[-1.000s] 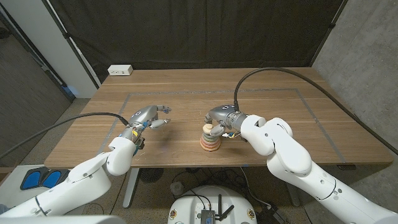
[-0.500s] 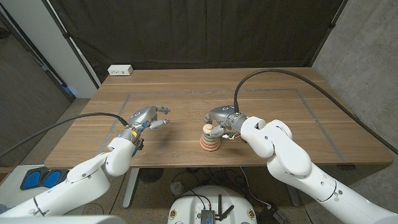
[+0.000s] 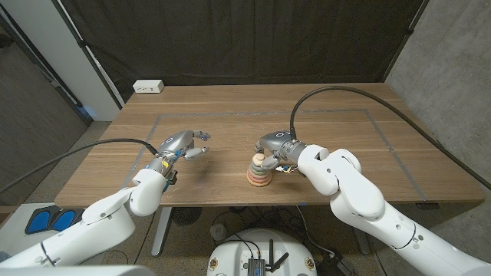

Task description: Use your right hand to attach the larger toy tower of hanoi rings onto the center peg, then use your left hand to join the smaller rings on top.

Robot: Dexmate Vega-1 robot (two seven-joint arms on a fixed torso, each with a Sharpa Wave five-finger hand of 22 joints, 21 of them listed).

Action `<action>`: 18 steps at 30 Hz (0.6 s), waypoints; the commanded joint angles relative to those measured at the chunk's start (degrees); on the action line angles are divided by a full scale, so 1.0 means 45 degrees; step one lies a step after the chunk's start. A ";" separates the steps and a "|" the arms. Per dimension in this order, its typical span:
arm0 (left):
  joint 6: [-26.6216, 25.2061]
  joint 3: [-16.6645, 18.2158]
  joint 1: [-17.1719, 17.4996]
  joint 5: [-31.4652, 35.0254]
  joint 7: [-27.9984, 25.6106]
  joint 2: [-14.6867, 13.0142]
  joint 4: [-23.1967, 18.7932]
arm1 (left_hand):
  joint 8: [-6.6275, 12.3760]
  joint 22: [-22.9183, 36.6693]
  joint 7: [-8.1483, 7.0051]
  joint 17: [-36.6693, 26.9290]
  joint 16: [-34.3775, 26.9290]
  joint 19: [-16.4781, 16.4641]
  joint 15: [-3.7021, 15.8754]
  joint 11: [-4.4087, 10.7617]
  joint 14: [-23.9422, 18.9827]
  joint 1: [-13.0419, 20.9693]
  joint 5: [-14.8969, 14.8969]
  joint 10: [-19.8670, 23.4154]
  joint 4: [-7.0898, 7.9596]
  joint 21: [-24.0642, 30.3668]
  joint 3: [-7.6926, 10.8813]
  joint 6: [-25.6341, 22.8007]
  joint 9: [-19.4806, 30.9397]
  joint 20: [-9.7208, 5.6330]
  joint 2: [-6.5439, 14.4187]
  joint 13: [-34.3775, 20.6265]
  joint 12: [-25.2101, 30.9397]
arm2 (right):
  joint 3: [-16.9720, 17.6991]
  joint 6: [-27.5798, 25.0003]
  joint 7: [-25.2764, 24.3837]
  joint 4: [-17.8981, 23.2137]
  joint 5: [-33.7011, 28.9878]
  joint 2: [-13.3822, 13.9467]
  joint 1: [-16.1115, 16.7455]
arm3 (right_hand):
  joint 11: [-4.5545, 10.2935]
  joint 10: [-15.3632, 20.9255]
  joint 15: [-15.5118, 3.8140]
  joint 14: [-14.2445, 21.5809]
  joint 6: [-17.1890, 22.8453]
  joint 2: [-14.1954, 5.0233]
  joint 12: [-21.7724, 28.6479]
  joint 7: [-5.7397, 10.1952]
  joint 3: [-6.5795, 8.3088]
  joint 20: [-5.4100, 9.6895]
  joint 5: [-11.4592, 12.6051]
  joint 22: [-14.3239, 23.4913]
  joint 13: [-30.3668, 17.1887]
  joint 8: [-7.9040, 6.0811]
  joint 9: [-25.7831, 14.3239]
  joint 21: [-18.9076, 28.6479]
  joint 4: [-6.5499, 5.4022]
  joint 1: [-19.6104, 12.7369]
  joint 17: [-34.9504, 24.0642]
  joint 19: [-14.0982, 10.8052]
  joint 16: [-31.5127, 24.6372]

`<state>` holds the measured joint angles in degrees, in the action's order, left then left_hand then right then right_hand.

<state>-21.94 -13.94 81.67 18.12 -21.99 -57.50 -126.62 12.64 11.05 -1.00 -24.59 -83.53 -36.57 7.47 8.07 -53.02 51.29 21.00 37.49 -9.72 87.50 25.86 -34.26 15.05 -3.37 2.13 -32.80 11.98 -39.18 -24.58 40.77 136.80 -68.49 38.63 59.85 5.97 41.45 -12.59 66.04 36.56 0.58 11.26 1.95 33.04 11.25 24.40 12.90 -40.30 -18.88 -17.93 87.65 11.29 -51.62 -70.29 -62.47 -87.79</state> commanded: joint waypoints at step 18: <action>0.0150 -0.0181 -0.0238 -0.0224 0.0078 0.0017 0.0314 | -0.0044 0.0040 -0.0038 -0.0016 -0.0061 -0.0088 0.1141 0.0003 -0.0012 -0.0002 -0.0023 0.0131 -0.0003 0.0089 0.0115 -0.0163 0.0031 -0.1854 -0.0024 -0.0068 0.0003 | -0.0206 -0.0095 0.0157 -0.0149 -0.0004 -0.0082 -0.0115 | 0.0229 0.0465 0.0030 0.0061 0.0417 -0.0939 0.0138 0.0207 0.0461 0.0318 0.0077 0.0023 -0.0099 -0.0154 -0.0093 -0.0036 -0.0358 -0.0908 -0.0031 -0.0004 -0.0063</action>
<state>-21.68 -14.46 81.07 17.54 -21.70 -57.45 -125.84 12.64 11.05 -1.05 -24.59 -83.53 -36.57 7.47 8.06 -53.02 51.29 21.00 37.48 -9.72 87.50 25.85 -34.30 15.04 -3.37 2.13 -32.80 11.99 -39.29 -24.87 40.74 136.76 -68.19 38.64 59.84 5.64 41.79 -12.59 66.04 36.57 0.58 11.70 1.94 33.04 11.25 24.38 12.90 -40.47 -19.29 -17.93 87.65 11.29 -51.62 -70.29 -62.47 -87.79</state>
